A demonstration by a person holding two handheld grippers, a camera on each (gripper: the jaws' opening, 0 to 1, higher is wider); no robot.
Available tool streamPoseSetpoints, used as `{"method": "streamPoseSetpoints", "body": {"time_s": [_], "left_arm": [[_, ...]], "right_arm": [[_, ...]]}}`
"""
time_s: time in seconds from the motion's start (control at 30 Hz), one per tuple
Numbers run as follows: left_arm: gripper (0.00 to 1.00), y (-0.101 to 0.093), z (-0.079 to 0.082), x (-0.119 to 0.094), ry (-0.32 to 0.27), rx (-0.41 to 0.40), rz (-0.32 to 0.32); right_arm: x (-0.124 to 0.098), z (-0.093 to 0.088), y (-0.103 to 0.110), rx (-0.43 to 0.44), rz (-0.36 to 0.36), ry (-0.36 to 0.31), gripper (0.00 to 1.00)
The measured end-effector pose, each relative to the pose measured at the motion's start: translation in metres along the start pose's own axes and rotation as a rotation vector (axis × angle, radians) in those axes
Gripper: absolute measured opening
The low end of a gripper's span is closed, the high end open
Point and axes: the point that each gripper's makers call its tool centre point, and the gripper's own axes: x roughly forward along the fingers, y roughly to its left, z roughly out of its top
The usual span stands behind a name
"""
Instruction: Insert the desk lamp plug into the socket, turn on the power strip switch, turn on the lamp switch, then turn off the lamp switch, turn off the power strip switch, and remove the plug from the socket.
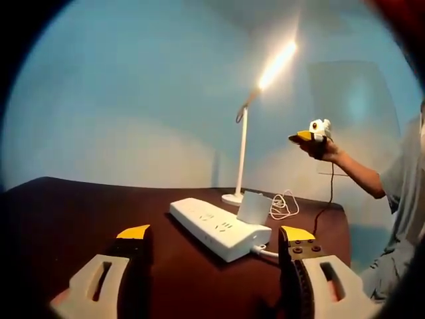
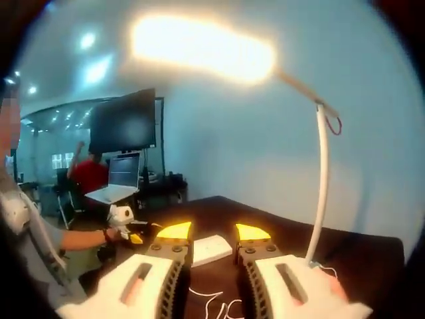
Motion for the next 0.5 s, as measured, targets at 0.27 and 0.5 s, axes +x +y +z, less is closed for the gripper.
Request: {"method": "streamPoseSetpoints", "body": {"time_s": [0.27,0.5], "left_arm": [[0.73,-0.001,0.002,0.0,-0.01,-0.005,-0.004],[0.73,-0.002,0.001,0.001,-0.011,0.003,-0.008]], "right_arm": [[-0.005,0.015,0.007,-0.039,-0.015,-0.016,0.25],[-0.009,0.011,0.0,0.005,-0.063,0.058,0.25]]}}
